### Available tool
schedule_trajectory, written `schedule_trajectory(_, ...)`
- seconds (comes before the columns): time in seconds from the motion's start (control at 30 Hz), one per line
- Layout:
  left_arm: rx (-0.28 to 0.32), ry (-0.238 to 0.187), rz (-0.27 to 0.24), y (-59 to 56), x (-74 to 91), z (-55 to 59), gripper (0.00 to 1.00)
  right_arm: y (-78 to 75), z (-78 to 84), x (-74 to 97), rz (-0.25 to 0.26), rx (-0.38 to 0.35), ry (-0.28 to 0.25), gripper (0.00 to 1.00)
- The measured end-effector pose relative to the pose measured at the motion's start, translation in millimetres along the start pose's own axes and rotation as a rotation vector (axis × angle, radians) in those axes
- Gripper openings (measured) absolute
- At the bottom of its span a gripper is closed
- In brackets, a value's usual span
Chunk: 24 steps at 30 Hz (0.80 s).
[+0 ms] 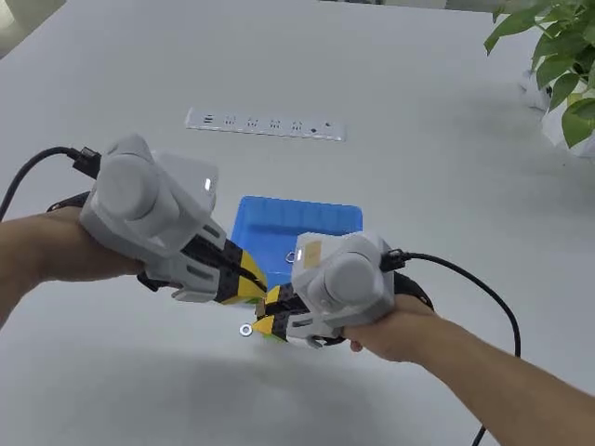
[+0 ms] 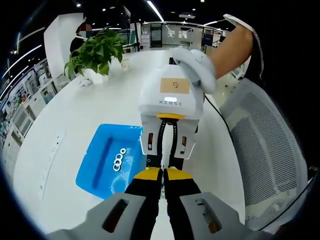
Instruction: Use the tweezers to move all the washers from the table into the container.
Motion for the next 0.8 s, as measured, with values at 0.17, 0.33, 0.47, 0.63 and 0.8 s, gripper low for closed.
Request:
schedule_trajectory(0.17,-0.003,0.002,-0.002,-0.5,3.6,-2.3,0.06,-0.7,-3.7,1.3,0.000,0.006,-0.002,0.10)
schedule_trajectory(0.33,-0.008,-0.003,-0.005,-2.5,8.6,-7.0,0.06,-1.4,-9.3,6.9,0.002,0.016,-0.002,0.10)
schedule_trajectory(0.47,-0.010,-0.015,-0.012,-4.1,13.0,-11.7,0.06,-3.4,-14.3,12.4,0.006,0.023,-0.001,0.10)
schedule_trajectory(0.63,-0.019,-0.016,-0.019,-5.9,20.3,-17.9,0.06,-5.2,-20.7,17.1,0.012,0.034,0.001,0.10)
schedule_trajectory(0.8,-0.034,-0.021,-0.029,-6.3,27.4,-24.7,0.06,-9.8,-28.5,24.1,0.024,0.054,0.007,0.10)
Point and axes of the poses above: the centre of the closed fingertips' face, and the gripper's own axes: x roughly backward along the fingers, y roughly to its left, z roughly out of its underside, the point moved 9 cm from there along x, roughly backward along the fingers, and after that the axes turned 12 degrees about x, right-handed, at the moved point
